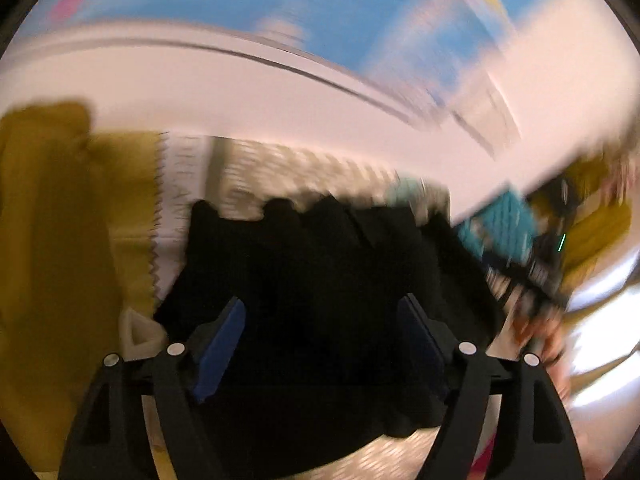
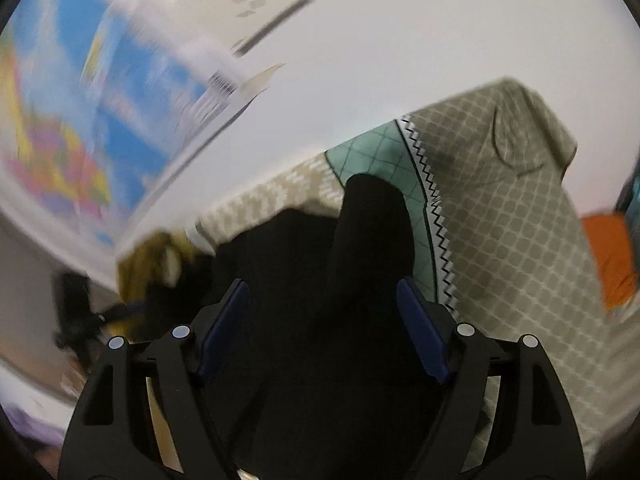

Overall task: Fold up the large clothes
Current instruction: 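Fold the black jacket hem over toward the collar with both grippers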

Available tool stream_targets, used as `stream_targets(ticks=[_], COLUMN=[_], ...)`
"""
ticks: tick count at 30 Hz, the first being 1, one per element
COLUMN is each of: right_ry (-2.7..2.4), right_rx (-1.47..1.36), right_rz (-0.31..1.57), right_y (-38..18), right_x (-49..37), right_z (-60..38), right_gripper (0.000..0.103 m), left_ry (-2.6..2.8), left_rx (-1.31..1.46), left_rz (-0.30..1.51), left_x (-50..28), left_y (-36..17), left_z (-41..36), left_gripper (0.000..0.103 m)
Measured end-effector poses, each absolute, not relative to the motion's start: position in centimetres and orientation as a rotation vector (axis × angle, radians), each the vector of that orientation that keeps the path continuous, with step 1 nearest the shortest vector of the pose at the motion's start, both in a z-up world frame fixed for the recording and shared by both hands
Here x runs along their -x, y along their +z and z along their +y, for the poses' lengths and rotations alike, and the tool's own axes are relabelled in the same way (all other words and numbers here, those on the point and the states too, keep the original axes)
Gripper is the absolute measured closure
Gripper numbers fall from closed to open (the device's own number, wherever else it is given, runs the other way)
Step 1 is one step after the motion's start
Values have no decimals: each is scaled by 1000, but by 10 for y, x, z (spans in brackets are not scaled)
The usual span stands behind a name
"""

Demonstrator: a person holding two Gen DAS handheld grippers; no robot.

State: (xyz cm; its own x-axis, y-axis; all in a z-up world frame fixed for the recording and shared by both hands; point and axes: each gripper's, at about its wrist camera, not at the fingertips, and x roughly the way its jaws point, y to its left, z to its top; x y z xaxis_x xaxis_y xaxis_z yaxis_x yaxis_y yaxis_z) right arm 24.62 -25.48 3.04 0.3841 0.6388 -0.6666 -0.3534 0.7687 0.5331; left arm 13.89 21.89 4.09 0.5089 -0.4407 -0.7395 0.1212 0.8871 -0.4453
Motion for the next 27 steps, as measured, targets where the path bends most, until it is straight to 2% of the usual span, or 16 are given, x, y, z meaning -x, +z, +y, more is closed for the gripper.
stream_targets(ticks=[3,6,7,8,9,10,11,13,14,19,21,22,24,25,26,27], right_ry=[653,656,640,636,625,611,596,594,598,575,557,559,535,536,538,532], right_rx=[-144,-30,2,20,41,52,61,9,-29,-131,-176,-172,-198,-224,-245,-267], right_rz=[948,961,966,969,961,957,953,944,924,788,842,890,937,936,920,899], right_y=[39,33,29,27,26,25,27,31,38,67,52,41,25,24,25,28], right_x=[-225,-216,-216,-216,-216,-217,-218,-222,-222,-212,-220,-224,-226,-223,-219,-208], right_z=[-239,-224,-220,-218,-217,-218,-221,-237,-248,-286,-291,-289,-290,-294,-298,-304], right_gripper=[27,27,27,34,41,62,82,99,101,101,100,97,74,56,43,40], left_ry=[-393,-443,-439,-429,-407,-391,-361,-306,-300,-229,-231,-234,-188,-182,-172,-159], left_rx=[175,111,93,75,53,36,38,36,63,60,51,40,-13,-43,-42,-19], left_rz=[971,986,995,997,1009,1025,1024,989,967,803,841,921,1007,1040,1048,1041], left_x=[-133,-140,-145,-149,-157,-162,-169,-181,-187,-198,-207,-217,-227,-229,-229,-228], left_y=[42,33,28,25,19,15,13,20,28,71,60,40,10,-4,-9,-9], left_z=[176,148,141,136,132,130,131,134,138,147,144,139,131,129,131,136], left_gripper=[23,21,30,42,70,86,91,94,94,93,91,91,90,83,79,70])
